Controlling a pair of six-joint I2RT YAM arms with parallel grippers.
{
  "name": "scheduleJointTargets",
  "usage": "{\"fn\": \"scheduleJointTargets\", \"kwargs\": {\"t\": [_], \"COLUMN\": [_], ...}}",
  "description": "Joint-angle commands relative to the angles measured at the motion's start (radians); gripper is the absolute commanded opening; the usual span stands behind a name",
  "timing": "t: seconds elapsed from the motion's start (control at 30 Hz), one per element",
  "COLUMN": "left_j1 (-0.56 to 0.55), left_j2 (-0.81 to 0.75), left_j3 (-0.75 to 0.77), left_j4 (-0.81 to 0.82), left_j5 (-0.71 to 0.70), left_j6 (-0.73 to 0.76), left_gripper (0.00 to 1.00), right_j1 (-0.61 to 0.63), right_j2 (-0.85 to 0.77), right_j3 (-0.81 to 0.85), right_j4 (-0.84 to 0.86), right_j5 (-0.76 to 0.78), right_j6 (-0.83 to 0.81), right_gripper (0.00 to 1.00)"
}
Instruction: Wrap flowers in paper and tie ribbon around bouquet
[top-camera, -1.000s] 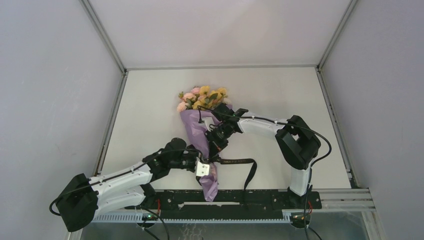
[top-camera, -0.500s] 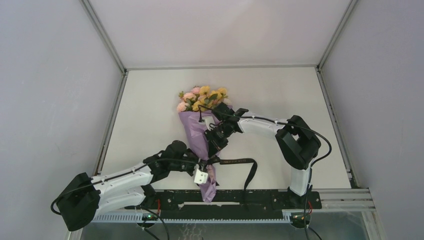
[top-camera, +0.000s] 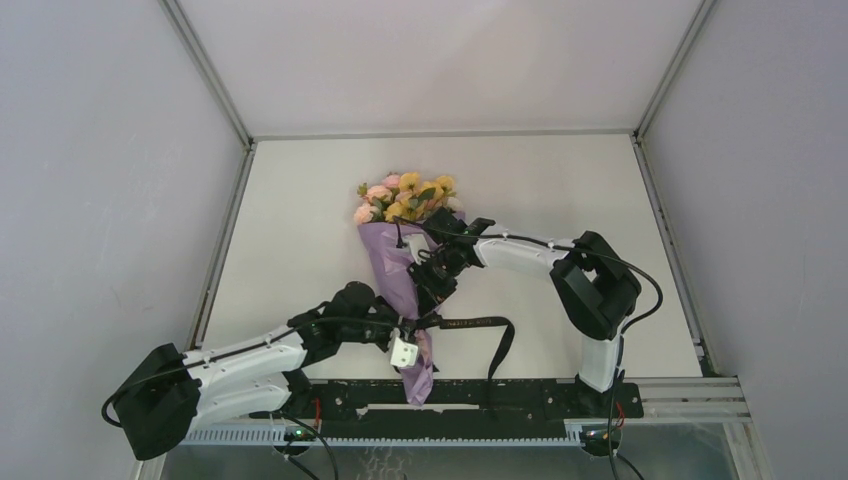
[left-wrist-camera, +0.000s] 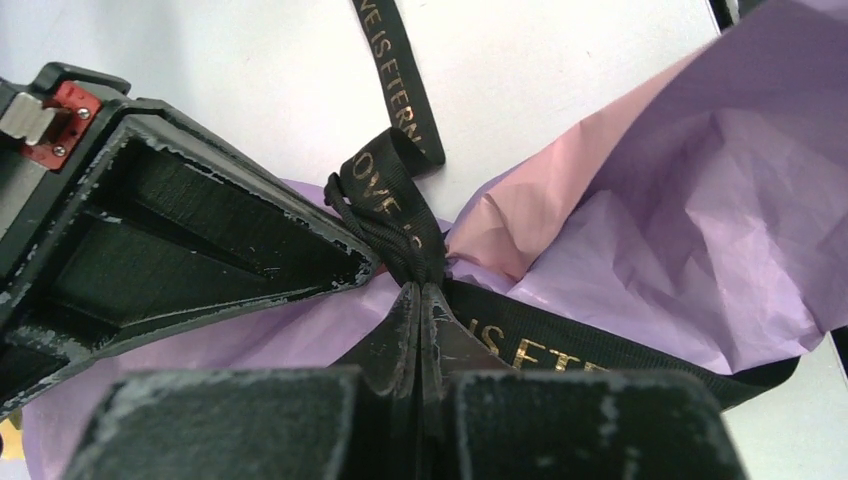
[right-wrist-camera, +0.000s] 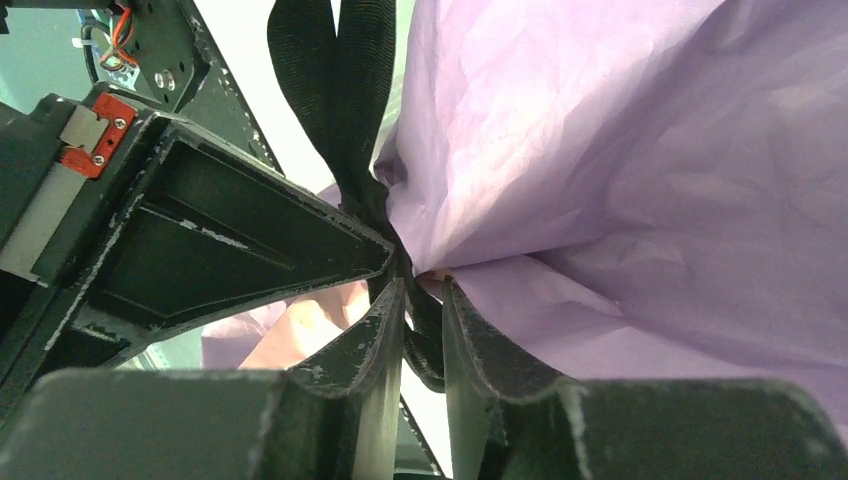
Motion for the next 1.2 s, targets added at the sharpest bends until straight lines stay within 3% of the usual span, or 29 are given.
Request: {"fn": "scheduleJointTargets", "kwargs": {"t": [0.0,0.1,0.23,0.4,0.53,0.87,0.97,1.1,1.17], "left_j1": [-0.008,-0.007,-0.008,-0.007,-0.006,-0.006,-0.006,-0.006,-0.005], "left_j2": [-0.016,-0.016,-0.016,-0.021,-0.038,-0.050,-0.052,-0.057,-0.058], "left_j3": [0.043,0.043,0.045,0.048,0.070,0.079,0.081,0.085,0.086], "left_j4": [0.053,0.033,0.057,0.088,0.077,0.056,0.056,0.055,0.054], "left_j5": [-0.018,0.000,-0.013,-0.052,-0.079,-0.071,-0.079,-0.090,-0.083], "left_j6": [-0.159,-0.164,-0.203,-0.270,-0.351,-0.397,-0.406,-0.435,-0.452], "left_gripper": [0.00,0.00,0.00,0.00,0.00,0.00,0.00,0.00,0.00], "right_j1": [-0.021,-0.031,-0.031,-0.027,-0.005,0.039,0.041,0.062,0.089], "right_j2": [-0.081,-0.226,-0.376,-0.490,-0.522,-0.433,-0.402,-0.419,-0.426], "right_j3": [-0.015,-0.084,-0.238,-0.485,-0.629,-0.721,-0.721,-0.725,-0.726], "right_j4": [0.059,0.152,0.289,0.500,0.663,0.905,0.930,0.929,0.935], "right_j5": [0.012,0.063,0.139,0.216,0.231,0.249,0.294,0.317,0.319], "right_j6": [0.037,0.103,0.187,0.329,0.383,0.354,0.361,0.358,0.352], "right_gripper": [0.28,0.34,0.49,0.51,0.52,0.52,0.44,0.12,0.01]}}
